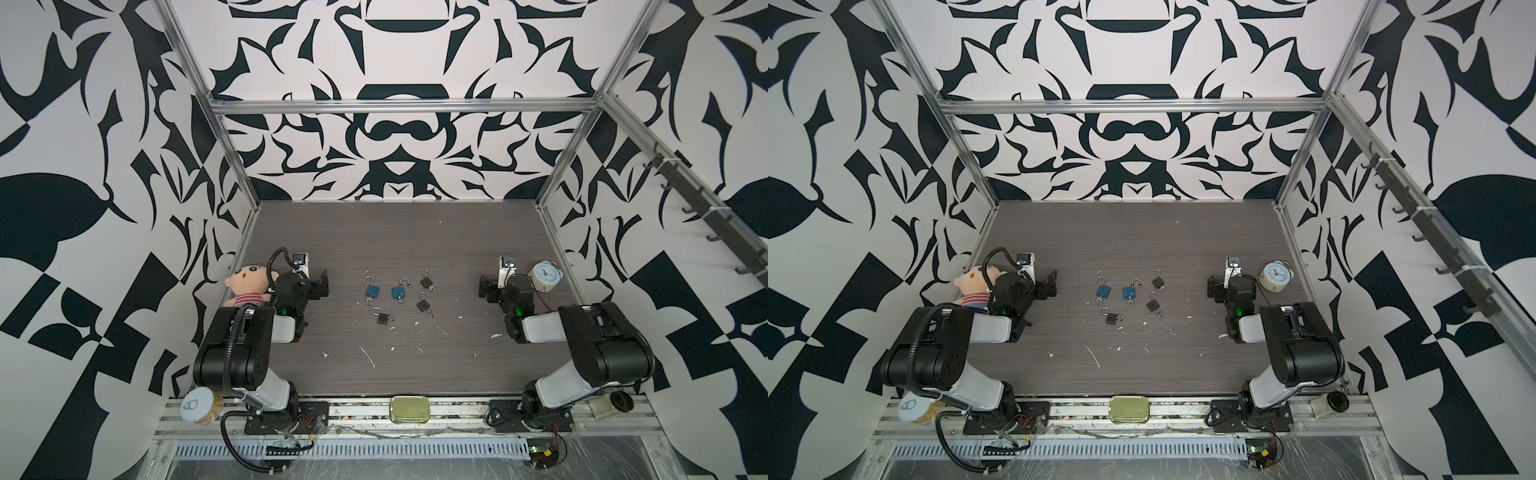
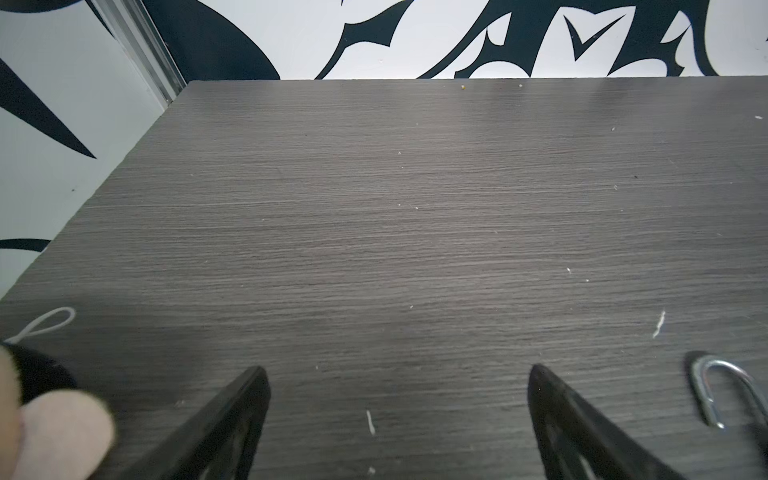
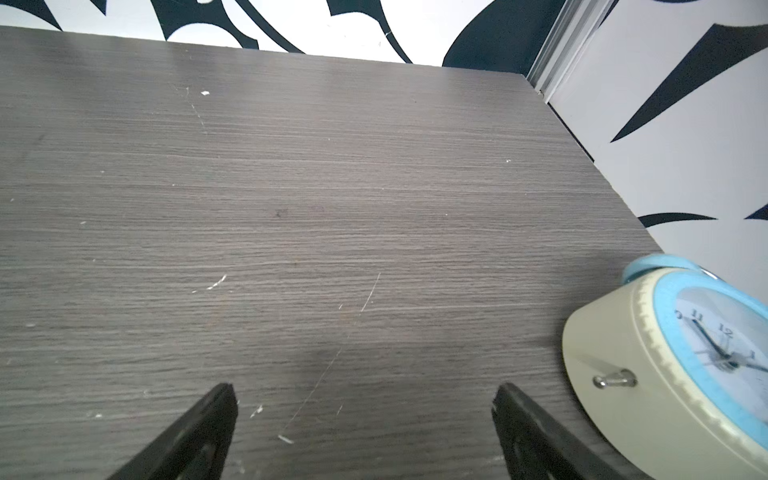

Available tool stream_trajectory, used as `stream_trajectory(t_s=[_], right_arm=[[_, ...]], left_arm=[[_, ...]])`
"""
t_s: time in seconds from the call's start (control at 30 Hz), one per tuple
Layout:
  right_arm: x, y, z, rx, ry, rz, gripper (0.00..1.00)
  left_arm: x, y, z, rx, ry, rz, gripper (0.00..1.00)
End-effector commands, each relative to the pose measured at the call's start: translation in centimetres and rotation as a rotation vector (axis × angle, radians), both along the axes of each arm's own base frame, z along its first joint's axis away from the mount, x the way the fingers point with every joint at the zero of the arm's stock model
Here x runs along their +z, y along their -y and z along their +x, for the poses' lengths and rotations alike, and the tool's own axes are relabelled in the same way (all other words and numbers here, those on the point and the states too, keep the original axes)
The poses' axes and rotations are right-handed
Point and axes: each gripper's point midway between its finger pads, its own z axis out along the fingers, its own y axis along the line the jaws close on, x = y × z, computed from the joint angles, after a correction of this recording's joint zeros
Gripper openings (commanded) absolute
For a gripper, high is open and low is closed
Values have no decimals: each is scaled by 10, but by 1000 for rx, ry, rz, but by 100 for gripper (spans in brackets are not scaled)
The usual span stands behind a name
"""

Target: Lock with the key

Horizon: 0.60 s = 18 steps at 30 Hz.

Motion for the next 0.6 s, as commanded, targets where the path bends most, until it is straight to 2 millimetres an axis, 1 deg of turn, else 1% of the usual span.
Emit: stream_trajectory(t_s=[0.0,0.57], right_arm=[[17,-1,9,-4,57,2,100],[17,-2,10,7,54,-1,100]], left_arm=[[8,2,6,-9,24,2,100],[7,2,6,-10,21,3,99]])
